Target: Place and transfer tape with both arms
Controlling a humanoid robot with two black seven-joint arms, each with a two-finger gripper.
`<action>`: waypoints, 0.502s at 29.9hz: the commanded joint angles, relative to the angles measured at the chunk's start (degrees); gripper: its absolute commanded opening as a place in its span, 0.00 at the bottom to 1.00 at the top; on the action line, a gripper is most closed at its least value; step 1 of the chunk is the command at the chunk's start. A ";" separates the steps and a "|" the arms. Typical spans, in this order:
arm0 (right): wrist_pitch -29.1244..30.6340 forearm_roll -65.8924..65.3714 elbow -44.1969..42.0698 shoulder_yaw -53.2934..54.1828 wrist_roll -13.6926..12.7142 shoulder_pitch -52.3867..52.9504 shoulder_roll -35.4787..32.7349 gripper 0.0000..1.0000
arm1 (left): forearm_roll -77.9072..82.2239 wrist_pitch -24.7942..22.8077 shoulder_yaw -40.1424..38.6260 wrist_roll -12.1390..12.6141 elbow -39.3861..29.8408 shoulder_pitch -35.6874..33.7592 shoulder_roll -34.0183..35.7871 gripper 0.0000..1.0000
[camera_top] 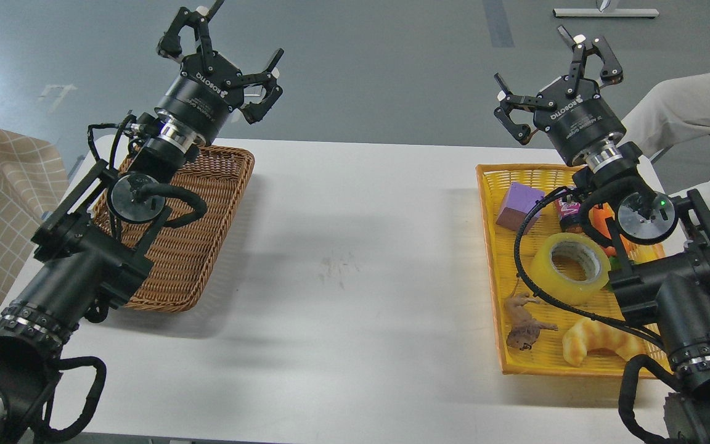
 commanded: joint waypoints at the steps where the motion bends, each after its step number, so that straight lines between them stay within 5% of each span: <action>1: 0.00 0.00 -0.35 0.01 0.00 -0.01 -0.09 1.00 | 0.10 0.00 0.07 0.09 -0.65 1.14 0.00 0.98; 15: 0.00 0.00 0.36 0.19 0.44 0.25 0.00 1.00 | 0.01 0.00 1.91 0.18 -0.65 0.96 0.44 0.98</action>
